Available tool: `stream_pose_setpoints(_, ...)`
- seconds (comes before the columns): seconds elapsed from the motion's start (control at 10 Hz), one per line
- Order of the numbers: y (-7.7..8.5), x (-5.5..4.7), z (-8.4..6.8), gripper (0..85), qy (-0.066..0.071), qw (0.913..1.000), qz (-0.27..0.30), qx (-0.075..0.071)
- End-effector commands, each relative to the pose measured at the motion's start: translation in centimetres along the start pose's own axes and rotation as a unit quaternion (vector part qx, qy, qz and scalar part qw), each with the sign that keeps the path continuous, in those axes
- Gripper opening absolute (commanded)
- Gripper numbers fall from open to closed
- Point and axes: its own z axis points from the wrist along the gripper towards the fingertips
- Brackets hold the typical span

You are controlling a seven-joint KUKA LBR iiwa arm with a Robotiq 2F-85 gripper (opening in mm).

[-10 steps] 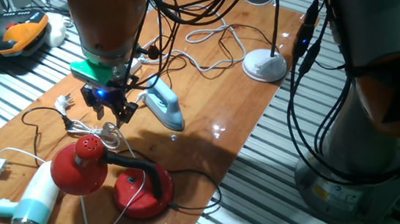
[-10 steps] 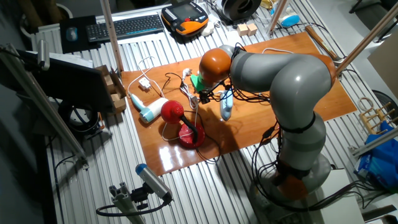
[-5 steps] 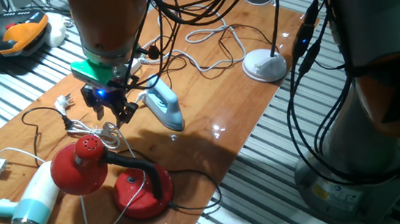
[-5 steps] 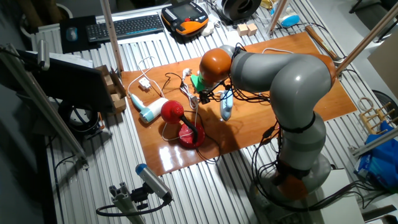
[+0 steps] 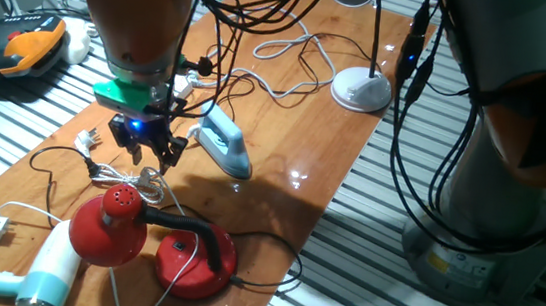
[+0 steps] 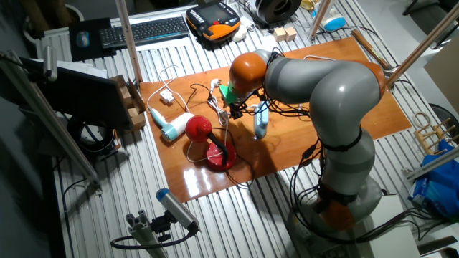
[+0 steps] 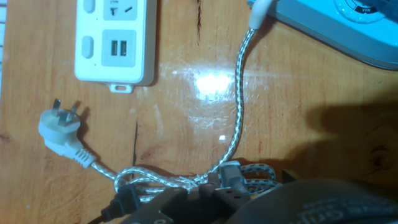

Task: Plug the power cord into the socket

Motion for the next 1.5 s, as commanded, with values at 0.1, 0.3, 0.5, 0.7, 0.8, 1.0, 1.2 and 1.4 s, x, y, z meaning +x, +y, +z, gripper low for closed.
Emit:
stream_pose_setpoints(0.1,0.0,0.0,0.0,51.0,-0.004,0.9999,-0.01,-0.009)
stream_pose_setpoints(0.3,0.0,0.0,0.0,51.0,-0.022,0.9988,0.006,-0.042)
stream_pose_setpoints(0.5,0.0,0.0,0.0,51.0,-0.026,0.9986,0.008,-0.045)
stream_pose_setpoints(0.7,0.1,0.0,0.2,51.0,-0.022,0.999,0.006,-0.039)
stream_pose_setpoints(0.8,0.1,0.0,0.5,51.0,-0.024,0.999,0.001,-0.037)
stream_pose_setpoints(1.0,-0.1,-0.1,1.7,51.0,-0.03,0.9987,-0.007,-0.04)
stream_pose_setpoints(1.2,-0.1,-0.1,2.1,51.0,-0.025,0.9989,-0.005,-0.041)
stream_pose_setpoints(1.4,-0.1,-0.1,2.1,34.0,-0.022,0.999,-0.004,-0.04)
